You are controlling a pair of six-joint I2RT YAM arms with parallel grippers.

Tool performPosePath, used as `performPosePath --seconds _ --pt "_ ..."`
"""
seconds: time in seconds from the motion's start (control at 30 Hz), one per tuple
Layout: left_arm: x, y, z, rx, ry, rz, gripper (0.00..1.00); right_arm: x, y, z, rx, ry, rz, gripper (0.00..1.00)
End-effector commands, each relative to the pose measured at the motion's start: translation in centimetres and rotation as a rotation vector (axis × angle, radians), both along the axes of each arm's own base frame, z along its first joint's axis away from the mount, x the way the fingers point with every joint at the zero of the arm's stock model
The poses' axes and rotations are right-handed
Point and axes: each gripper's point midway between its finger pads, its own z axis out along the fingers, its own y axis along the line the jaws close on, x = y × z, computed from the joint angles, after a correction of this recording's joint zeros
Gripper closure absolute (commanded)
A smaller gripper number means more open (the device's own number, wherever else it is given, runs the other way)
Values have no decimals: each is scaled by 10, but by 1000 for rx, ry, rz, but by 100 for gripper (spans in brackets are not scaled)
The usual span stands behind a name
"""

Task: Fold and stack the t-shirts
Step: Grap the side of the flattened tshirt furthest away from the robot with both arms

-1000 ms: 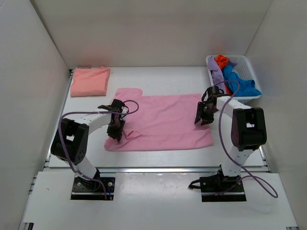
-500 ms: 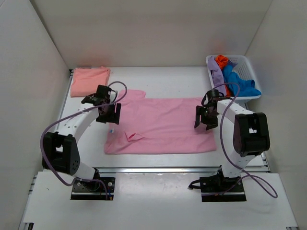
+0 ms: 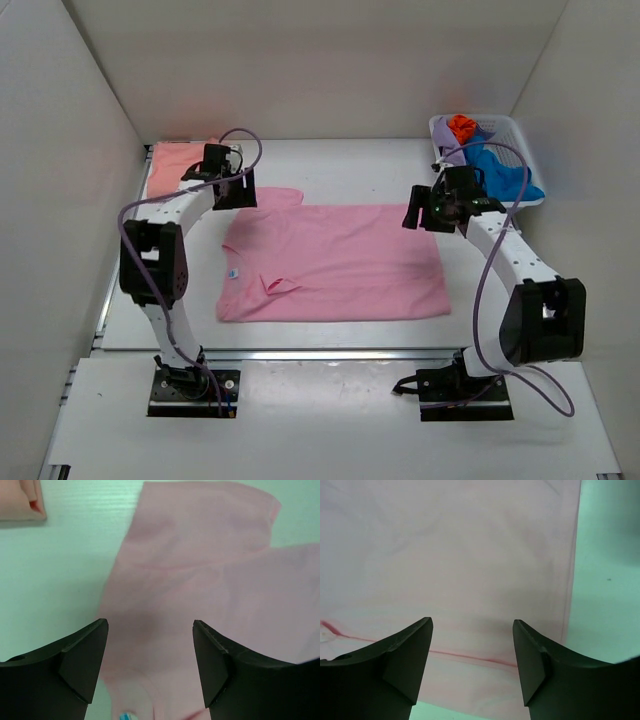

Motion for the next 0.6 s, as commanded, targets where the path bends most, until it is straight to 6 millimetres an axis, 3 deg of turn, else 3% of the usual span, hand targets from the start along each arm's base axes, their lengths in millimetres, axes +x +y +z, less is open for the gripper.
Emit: performPosePath --seconds 0.0,0.23,0.37,0.57 --pt "47 -9 22 -80 -131 0 21 15 9 33 49 -159 6 38" --pt "94 -15 -9 -68 -99 4 20 22 7 39 30 -235 3 41" --pt "103 -18 -28 -91 -74 16 20 30 4 27 15 -216 1 42" --pt "99 -19 -51 -77 -19 -1 22 50 1 9 11 -217 -20 43"
